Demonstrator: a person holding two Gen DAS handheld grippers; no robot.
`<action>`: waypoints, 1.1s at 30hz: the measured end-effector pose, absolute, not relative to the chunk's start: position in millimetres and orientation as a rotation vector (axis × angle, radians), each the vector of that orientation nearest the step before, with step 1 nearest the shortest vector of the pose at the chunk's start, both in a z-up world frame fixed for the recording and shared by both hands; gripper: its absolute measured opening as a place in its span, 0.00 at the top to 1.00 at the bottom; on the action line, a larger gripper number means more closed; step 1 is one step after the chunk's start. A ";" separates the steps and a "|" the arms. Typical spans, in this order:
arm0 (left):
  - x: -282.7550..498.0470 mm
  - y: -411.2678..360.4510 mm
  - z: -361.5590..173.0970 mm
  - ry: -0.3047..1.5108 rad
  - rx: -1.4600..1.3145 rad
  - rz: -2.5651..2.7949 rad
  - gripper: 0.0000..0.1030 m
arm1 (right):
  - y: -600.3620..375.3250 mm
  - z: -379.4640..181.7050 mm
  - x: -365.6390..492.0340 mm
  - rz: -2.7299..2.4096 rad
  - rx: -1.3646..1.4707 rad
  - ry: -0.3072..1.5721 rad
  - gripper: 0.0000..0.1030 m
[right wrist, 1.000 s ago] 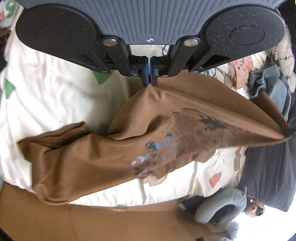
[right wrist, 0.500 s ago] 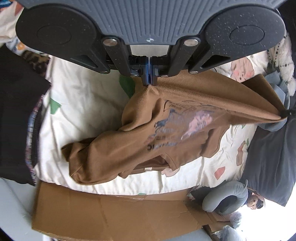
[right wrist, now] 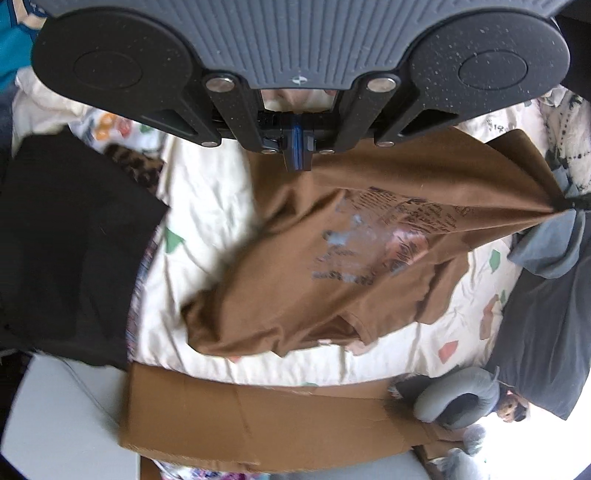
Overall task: Fold clothes
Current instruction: 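Lower the brown T-shirt flat onto the sheet with both grippers, then open both grippers and release the brown T-shirt on the sheet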
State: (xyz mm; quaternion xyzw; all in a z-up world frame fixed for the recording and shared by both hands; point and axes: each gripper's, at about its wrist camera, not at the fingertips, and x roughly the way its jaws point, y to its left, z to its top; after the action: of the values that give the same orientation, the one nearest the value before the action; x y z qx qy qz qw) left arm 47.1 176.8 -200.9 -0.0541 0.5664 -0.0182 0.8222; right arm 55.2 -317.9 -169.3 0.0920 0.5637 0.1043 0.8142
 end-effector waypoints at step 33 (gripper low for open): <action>19.6 252.3 -321.0 1.386 -0.109 0.169 0.69 | -320.2 -355.9 71.2 0.173 0.137 1.313 0.63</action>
State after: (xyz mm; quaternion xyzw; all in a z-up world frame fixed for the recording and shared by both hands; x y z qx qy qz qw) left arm 19.6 252.3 -321.0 -0.0500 0.6376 0.0779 0.7648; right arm 71.2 -320.2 -355.9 0.0634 0.6089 0.0803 0.7866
